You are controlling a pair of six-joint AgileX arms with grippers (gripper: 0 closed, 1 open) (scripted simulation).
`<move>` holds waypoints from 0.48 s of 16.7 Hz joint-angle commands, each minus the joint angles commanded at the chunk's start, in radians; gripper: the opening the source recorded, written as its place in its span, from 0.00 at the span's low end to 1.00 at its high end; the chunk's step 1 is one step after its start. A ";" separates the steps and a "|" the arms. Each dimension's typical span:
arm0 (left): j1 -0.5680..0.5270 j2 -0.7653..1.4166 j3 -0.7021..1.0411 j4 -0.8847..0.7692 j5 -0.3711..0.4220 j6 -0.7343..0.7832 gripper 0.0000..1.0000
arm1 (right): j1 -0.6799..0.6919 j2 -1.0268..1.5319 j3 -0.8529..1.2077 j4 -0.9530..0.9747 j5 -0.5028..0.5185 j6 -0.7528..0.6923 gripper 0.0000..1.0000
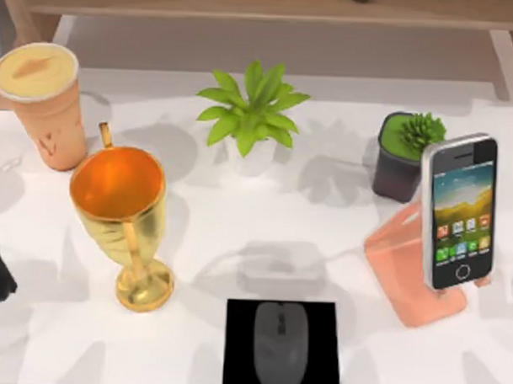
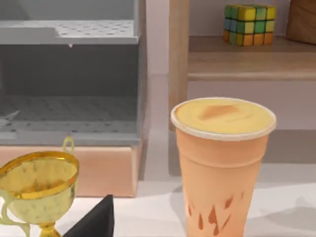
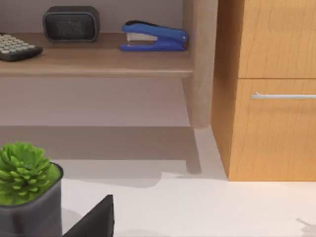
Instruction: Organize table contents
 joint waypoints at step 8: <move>0.002 0.460 0.076 0.334 -0.055 0.056 1.00 | 0.000 0.000 0.000 0.000 0.000 0.000 1.00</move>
